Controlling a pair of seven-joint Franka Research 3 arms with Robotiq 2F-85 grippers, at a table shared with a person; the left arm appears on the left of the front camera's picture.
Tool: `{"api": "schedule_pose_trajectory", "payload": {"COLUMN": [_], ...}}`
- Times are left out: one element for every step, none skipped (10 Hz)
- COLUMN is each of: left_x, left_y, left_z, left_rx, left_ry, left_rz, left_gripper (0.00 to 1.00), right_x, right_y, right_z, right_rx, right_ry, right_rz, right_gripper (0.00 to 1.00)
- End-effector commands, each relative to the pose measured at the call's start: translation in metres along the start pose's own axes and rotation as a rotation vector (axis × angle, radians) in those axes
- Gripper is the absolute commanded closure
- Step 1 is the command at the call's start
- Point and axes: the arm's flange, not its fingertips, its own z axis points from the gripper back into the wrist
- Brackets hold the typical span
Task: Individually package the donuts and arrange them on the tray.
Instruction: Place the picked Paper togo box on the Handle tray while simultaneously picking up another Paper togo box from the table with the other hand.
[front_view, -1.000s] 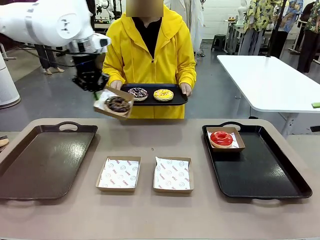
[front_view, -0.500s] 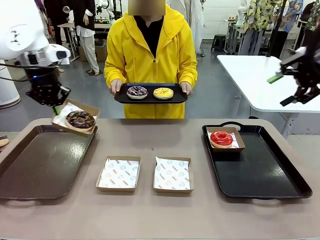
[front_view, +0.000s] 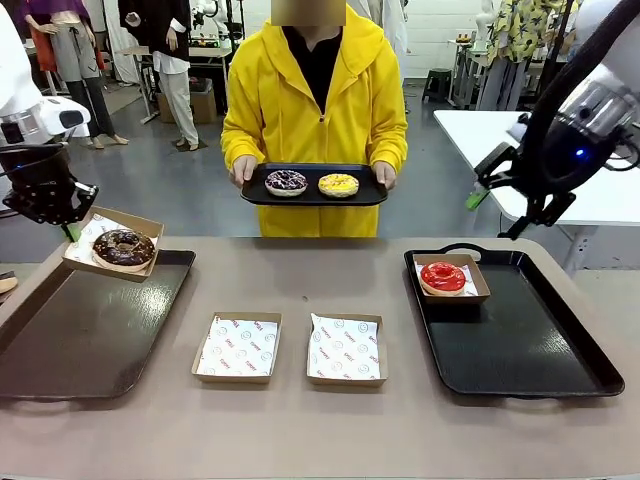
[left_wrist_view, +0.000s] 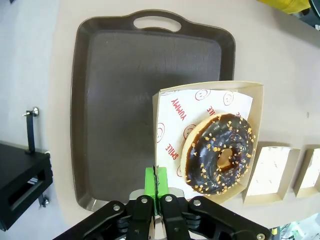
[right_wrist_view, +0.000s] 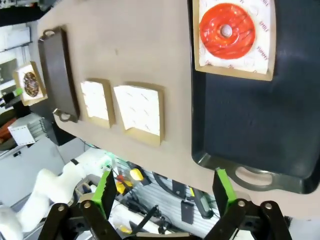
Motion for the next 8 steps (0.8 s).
{"api": "schedule_pose_trajectory", "payload": {"left_x": [-0.0031, 0.0, 0.0, 0.0, 0.0, 0.0, 0.0, 0.0], "left_y": [-0.0042, 0.0, 0.0, 0.0, 0.0, 0.0, 0.0, 0.0], "left_z": [-0.0016, 0.0, 0.0, 0.0, 0.0, 0.0, 0.0, 0.0], "left_rx": [-0.022, 0.0, 0.0, 0.0, 0.0, 0.0, 0.0, 0.0], "left_ry": [-0.029, 0.0, 0.0, 0.0, 0.0, 0.0, 0.0, 0.0], "left_rz": [-0.031, 0.0, 0.0, 0.0, 0.0, 0.0, 0.0, 0.0], "left_gripper": [0.99, 0.99, 0.99, 0.99, 0.99, 0.99, 0.99, 0.99], "right_x": [-0.0099, 0.0, 0.0, 0.0, 0.0, 0.0, 0.0, -0.0007], "right_y": [-0.0049, 0.0, 0.0, 0.0, 0.0, 0.0, 0.0, -0.0012], "right_z": [-0.0091, 0.0, 0.0, 0.0, 0.0, 0.0, 0.0, 0.0003], "right_rx": [0.01, 0.0, 0.0, 0.0, 0.0, 0.0, 0.0, 0.001], "right_ry": [0.007, 0.0, 0.0, 0.0, 0.0, 0.0, 0.0, -0.003], "right_rz": [-0.024, 0.0, 0.0, 0.0, 0.0, 0.0, 0.0, -0.002], "right_gripper": [0.0, 0.0, 0.0, 0.0, 0.0, 0.0, 0.0, 0.0]}}
